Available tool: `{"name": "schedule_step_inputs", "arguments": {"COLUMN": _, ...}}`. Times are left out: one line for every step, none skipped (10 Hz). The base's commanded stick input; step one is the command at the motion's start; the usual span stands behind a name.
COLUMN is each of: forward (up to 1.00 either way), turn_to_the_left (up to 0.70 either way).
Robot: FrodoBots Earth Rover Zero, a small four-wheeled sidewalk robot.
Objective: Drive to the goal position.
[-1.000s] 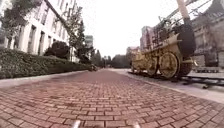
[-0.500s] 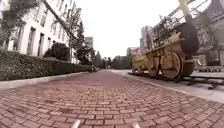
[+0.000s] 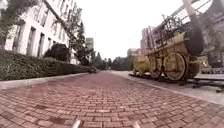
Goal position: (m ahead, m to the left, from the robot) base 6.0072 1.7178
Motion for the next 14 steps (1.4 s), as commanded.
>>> {"name": "schedule_step_inputs", "arguments": {"forward": 0.70, "turn_to_the_left": 0.00}}
{"name": "schedule_step_inputs", "arguments": {"forward": 0.70, "turn_to_the_left": 0.00}}
{"name": "schedule_step_inputs", "arguments": {"forward": 0.70, "turn_to_the_left": 0.00}}
{"name": "schedule_step_inputs", "arguments": {"forward": 0.70, "turn_to_the_left": 0.00}}
{"name": "schedule_step_inputs", "arguments": {"forward": 0.70, "turn_to_the_left": 0.00}}
{"name": "schedule_step_inputs", "arguments": {"forward": 0.70, "turn_to_the_left": 0.00}}
{"name": "schedule_step_inputs", "arguments": {"forward": 0.70, "turn_to_the_left": 0.00}}
{"name": "schedule_step_inputs", "arguments": {"forward": 0.70, "turn_to_the_left": 0.00}}
{"name": "schedule_step_inputs", "arguments": {"forward": 0.70, "turn_to_the_left": 0.00}}
{"name": "schedule_step_inputs", "arguments": {"forward": 0.70, "turn_to_the_left": 0.00}}
{"name": "schedule_step_inputs", "arguments": {"forward": 0.70, "turn_to_the_left": 0.00}}
{"name": "schedule_step_inputs", "arguments": {"forward": 0.70, "turn_to_the_left": 0.00}}
{"name": "schedule_step_inputs", "arguments": {"forward": 0.70, "turn_to_the_left": 0.00}}
{"name": "schedule_step_inputs", "arguments": {"forward": 0.70, "turn_to_the_left": 0.00}}
